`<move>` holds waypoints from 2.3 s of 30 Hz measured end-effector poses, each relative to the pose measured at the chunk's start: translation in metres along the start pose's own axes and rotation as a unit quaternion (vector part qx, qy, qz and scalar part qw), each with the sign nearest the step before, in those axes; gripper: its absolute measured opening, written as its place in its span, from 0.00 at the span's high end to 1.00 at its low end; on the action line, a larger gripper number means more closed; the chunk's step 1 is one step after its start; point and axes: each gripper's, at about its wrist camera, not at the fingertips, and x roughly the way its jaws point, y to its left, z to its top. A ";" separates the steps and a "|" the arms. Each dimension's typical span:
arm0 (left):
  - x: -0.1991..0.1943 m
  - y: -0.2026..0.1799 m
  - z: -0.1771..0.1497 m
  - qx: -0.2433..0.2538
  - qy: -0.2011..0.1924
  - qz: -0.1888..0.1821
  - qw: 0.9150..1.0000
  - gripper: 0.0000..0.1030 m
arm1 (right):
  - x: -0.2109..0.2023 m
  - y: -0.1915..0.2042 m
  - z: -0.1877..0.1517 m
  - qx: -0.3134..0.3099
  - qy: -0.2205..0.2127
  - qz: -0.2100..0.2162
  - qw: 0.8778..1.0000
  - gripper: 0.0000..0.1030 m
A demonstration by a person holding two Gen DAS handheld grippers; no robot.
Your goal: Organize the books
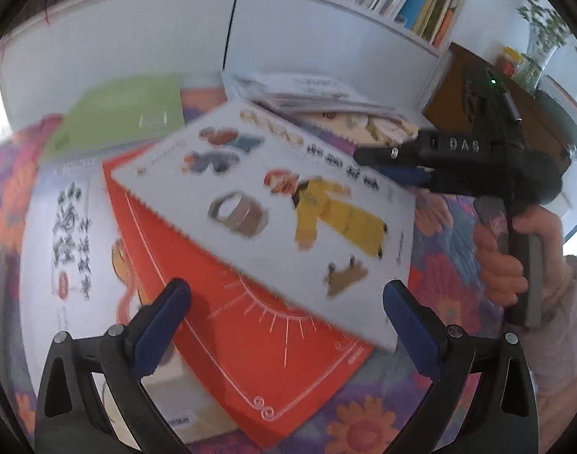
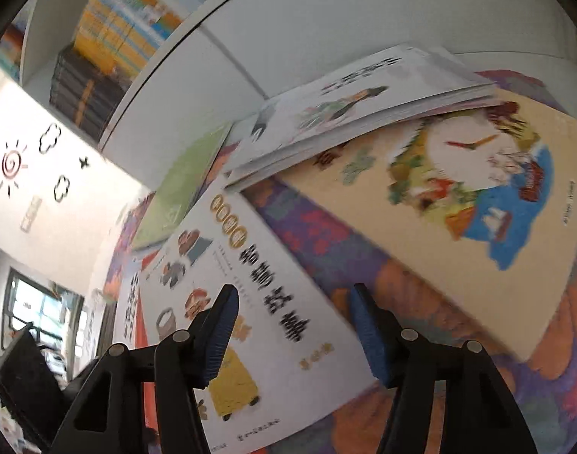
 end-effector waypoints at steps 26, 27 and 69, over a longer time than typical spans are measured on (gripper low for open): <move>-0.045 0.005 -0.077 0.014 0.020 0.024 0.999 0.00 | -0.054 0.024 -0.130 -0.079 0.110 0.167 0.977 0.44; -0.042 -0.004 -0.079 0.033 0.015 0.049 0.998 0.00 | -0.056 0.022 -0.134 -0.082 0.094 0.174 0.977 0.43; -0.044 -0.002 -0.083 0.019 0.006 0.046 0.999 0.00 | -0.057 0.057 -0.157 -0.179 0.022 0.075 0.981 0.42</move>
